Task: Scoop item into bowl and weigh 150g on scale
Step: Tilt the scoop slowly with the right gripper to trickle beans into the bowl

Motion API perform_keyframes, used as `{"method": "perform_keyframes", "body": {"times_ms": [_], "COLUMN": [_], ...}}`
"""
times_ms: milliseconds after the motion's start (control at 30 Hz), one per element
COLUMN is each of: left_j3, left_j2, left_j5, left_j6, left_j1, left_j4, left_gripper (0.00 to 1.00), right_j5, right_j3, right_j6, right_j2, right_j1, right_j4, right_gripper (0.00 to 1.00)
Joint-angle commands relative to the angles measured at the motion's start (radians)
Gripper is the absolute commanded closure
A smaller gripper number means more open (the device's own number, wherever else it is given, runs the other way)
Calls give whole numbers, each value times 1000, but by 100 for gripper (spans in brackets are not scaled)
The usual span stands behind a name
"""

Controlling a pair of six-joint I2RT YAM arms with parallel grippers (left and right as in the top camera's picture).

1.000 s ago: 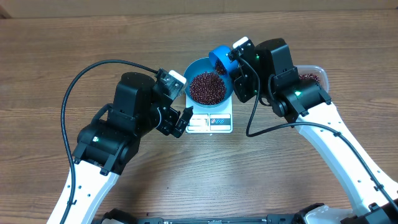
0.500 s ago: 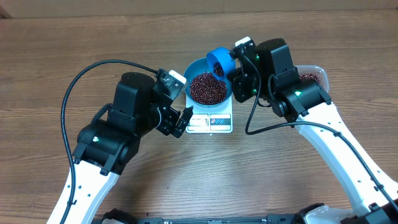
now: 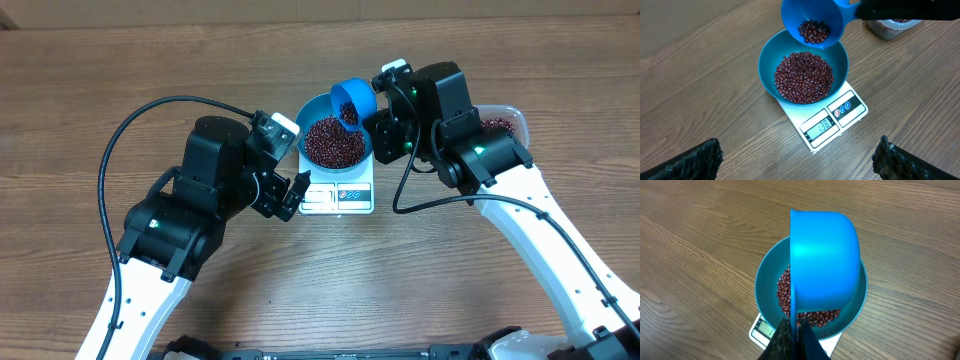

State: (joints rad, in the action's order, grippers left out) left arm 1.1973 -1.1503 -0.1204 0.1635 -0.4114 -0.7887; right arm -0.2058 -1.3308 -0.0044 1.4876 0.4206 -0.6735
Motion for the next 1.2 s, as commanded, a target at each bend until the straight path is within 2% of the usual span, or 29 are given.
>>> {"method": "perform_keyframes", "body": {"times_ms": [0,533,833,1167], "left_j3": [3,3,3,3], "left_j2": [0,0,0,0], "left_j5": [-11,-11,-11,-11], "left_j6": [-11,-11,-11,-11], "left_j1": [5,5,5,5], "left_j4": [4,3,3,0], "left_gripper": [0,0,0,0], "right_j5": [-5,-5,52,82], "right_j3": [1,1,1,1], "right_j6": [4,4,-238,-274], "right_j2": [-4,-4,-4,-4], "right_j1": [5,5,5,5], "right_j4": [8,8,8,14], "right_gripper": [96,96,96,96]}}
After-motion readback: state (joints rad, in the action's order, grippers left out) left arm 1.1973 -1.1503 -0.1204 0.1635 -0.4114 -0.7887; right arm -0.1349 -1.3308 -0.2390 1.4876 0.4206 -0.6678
